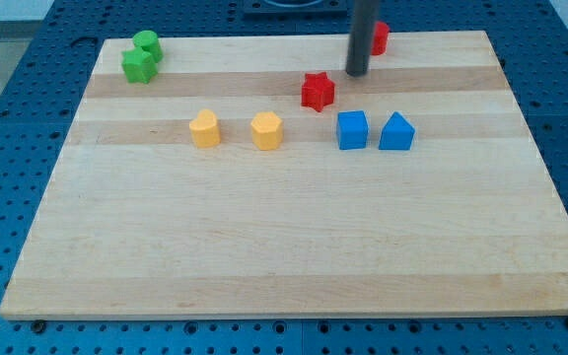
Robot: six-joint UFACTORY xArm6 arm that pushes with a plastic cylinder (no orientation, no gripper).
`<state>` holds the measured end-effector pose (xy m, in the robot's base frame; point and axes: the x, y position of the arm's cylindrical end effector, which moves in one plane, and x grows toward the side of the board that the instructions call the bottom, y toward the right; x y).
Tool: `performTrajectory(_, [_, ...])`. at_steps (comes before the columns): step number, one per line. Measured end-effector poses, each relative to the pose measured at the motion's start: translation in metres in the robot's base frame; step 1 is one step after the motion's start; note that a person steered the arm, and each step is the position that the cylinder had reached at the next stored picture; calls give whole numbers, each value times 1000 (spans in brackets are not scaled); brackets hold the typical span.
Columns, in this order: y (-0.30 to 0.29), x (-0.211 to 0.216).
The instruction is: Push red star above the blue cube
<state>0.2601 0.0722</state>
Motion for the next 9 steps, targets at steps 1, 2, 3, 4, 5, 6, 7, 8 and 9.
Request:
performTrajectory(1, [-31, -6])
performTrajectory(2, [-59, 16])
performTrajectory(3, [-82, 36])
performTrajectory(4, [-75, 42])
performTrajectory(5, [-35, 42])
performTrajectory(6, [-3, 50])
performTrajectory(7, [-1, 51])
performTrajectory(8, [-19, 49])
performTrajectory(9, [-44, 49])
